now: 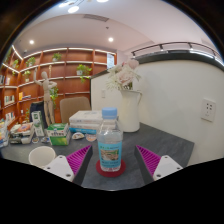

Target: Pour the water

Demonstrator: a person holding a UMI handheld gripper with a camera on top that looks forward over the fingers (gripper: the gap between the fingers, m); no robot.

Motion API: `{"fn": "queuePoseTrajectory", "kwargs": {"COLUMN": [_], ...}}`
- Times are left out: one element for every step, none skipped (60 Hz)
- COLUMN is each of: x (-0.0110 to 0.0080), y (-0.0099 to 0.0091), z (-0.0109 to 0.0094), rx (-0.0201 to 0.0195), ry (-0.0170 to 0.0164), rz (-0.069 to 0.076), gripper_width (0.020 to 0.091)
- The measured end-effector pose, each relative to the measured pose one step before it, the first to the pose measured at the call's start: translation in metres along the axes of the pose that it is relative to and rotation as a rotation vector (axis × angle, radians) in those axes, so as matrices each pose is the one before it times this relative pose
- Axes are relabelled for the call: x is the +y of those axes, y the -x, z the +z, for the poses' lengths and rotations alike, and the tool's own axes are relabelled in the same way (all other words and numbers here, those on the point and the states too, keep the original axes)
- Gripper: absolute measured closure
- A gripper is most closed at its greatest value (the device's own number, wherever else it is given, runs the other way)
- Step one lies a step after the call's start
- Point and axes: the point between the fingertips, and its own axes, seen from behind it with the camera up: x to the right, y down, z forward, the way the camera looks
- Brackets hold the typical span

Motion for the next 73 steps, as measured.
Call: {"fn": "queuePoseTrajectory", "kwargs": {"x": [0.00014,0.00035,0.00014,-0.00033,-0.00057,-0.00066,-0.00102,-0.00072,-0.00053,-0.0008,-0.00091,-0.00051,-0.00054,-0.00084,-0.00122,-0.00157,-0.00121,-0.00128,-0.00249,-0.00138,-0.00177,-0.00156,-0.00126,-0.00155,-0.0018,-0.00193,-0.00197,-0.00114,-0.0013,-0.00118,-0.0011,-0.00134,-0.00129,-0.00124,-0.00014,-0.00004,-0.00017,-0.00007,-0.00001,-0.00019,0.00003,0.00045,0.0007,0.00136,0.00064,0.00098,0.00077,0.00104,0.00081,0.00124,0.00124,-0.00052,0.00028,-0.00004,-0.0002,0.00012,0.00022,0.0004,0.00093,-0.00013,-0.0005,-0.00041,-0.00061,-0.00052,-0.00037,-0.00025,-0.00007,0.00009,-0.00035,0.00022,0.00019,0.00024,-0.00017], "y": [0.00129,0.0014,0.00152,0.00164,0.00223,0.00326,0.00404,0.00495,0.00549,0.00651,0.00672,0.00705,0.00734,0.00784,0.00794,0.0083,0.00909,0.00989,0.00852,0.01062,0.00911,0.00942,0.00927,0.00926,0.00873,0.00836,0.00847,0.00774,0.00907,0.00854,0.00856,0.0086,0.00835,0.00708,0.00708,0.00993,0.00756,0.00701,0.00671,0.00609,0.00566,0.00414,0.00549,0.00378,0.00697,0.0049,0.00491,0.00486,0.00515,0.0036,0.00426,0.00563,0.00415,0.00378,0.00352,0.00331,0.00347,0.00344,0.00252,0.00364,0.00336,0.0027,0.00291,0.00267,0.00262,0.00246,0.00181,0.00157,0.00108,0.00078,0.00003,-0.00003,-0.00068], "z": [-0.00611,-0.00626,-0.00685,-0.00721,-0.00715,-0.0073,-0.00715,-0.00703,-0.00752,-0.00664,-0.00688,-0.00672,-0.00624,-0.00594,-0.00573,-0.00554,-0.00501,-0.00502,-0.00443,-0.00593,-0.00441,-0.00371,-0.00347,-0.00326,-0.00346,-0.00284,-0.00226,0.0008,-0.00459,-0.00236,-0.00215,-0.00227,-0.00196,0.00011,0.00043,-0.00306,-0.00152,-0.00129,-0.00097,-0.00087,-0.00052,0.00089,-0.00034,0.00243,-0.00322,-0.00051,-0.00051,-0.00032,-0.00031,0.0023,0.00044,-0.00186,-0.00026,-0.00047,-0.00071,-0.00041,-0.00027,-0.00017,0.00093,0.00047,-0.00062,-0.0002,-0.00012,0.00013,0.00014,0.00016,0.00031,0.00038,0.00098,-0.00054,-0.00025,0.00033,0.0003], "rx": [-0.0029,-0.00282,-0.00234,-0.00267,-0.00425,-0.00647,-0.00902,-0.0116,-0.01334,-0.01246,-0.01312,-0.01398,-0.01439,-0.01434,-0.01413,-0.01443,-0.01631,-0.01862,-0.0207,-0.01598,-0.0154,-0.01621,-0.01598,-0.01566,-0.01395,-0.01238,-0.01126,-0.01285,-0.00989,-0.01251,-0.01353,-0.01373,-0.01295,-0.01404,-0.01382,-0.01087,-0.01218,-0.01053,-0.00875,-0.00739,-0.00656,-0.00844,-0.00666,-0.00855,-0.00406,-0.00602,-0.00626,-0.00702,-0.00809,-0.01033,-0.00921,-0.00664,-0.00664,-0.00561,-0.00491,-0.00476,-0.00497,-0.00532,-0.00716,-0.00599,-0.00666,-0.00708,-0.006,-0.00632,-0.00607,-0.00568,-0.00372,-0.00276,-0.00138,-0.00081,0.00037,0.00238,0.00312], "ry": [-0.00171,-0.00021,-0.00044,-0.00155,-0.00221,-0.0026,-0.00266,-0.00203,-0.00213,-0.00109,-0.00086,0.00033,0.00047,-0.00008,-0.00113,-0.00138,-0.00053,0.00006,-0.00155,-0.00237,-0.00385,-0.00254,-0.00137,-0.00149,-0.00272,-0.00399,-0.00373,-0.00346,-0.00038,-0.00045,-0.00134,-0.00259,-0.00309,-0.00299,-0.00096,-0.00027,0.00038,0.00033,-0.00019,-0.00045,0.00013,0.00124,0.00227,0.00155,0.00258,0.00199,0.00233,0.00212,0.0018,0.00087,-0.00029,0.00028,-0.00064,-0.00075,-0.0008,-0.00044,0.00084,0.00168,0.00079,-0.00046,-0.00189,-0.00352,-0.00369,-0.00391,-0.00244,-0.00131,-0.00085,-0.00005,0.00211,0.001,0.00089,0.00037,0.00129], "rz": [-0.0005,-0.0002,-0.0005,-0.0011,-0.0023,-0.0031,-0.0046,-0.0064,-0.0061,-0.0063,-0.0064,-0.0061,-0.0057,-0.0046,-0.004,-0.0032,-0.0029,-0.003,-0.0037,-0.0023,-0.0027,-0.0029,-0.002,-0.0019,-0.0018,-0.002,-0.0018,-0.0014,-0.0012,-0.0009,-0.0019,-0.003,-0.0037,-0.0034,-0.0029,-0.0033,-0.0031,-0.0026,-0.0025,-0.0016,-0.0014,-0.0015,-0.0014,-0.0016,-0.0022,-0.003,-0.0033,-0.0029,-0.0017,-0.0006,-0.0003,-0.0011,-0.0023,-0.0028,-0.0026,-0.0017,-0.0007,-0.0003,0.0001,0.0006,0.0011,0.0021,0.0024,0.0022,0.0019,0.0014,0.0011,0.0003,-0.0006,-0.0016,-0.0023,-0.0024,-0.0022], "gripper_width": [0.0242,0.0243,0.0244,0.0246,0.0245,0.0243,0.0244,0.0243,0.0243,0.0244,0.0245,0.0243,0.0244,0.0242,0.0242,0.0243,0.0241,0.0243,0.0243,0.0246,0.025,0.0255,0.0257,0.0257,0.0257,0.0256,0.0259,0.0257,0.0256,0.0258,0.0258,0.0256,0.0259,0.0259,0.0258,0.0257,0.0258,0.0261,0.0261,0.0262,0.0261,0.0261,0.0261,0.0262,0.0262,0.0261,0.0261,0.0261,0.0261,0.0259,0.0259,0.0258,0.026,0.0261,0.026,0.0261,0.026,0.0264,0.0263,0.0263,0.0262,0.0262,0.0262,0.0261,0.0262,0.0262,0.0263,0.0265,0.0264,0.0264,0.0265,0.0263,0.0263]}}
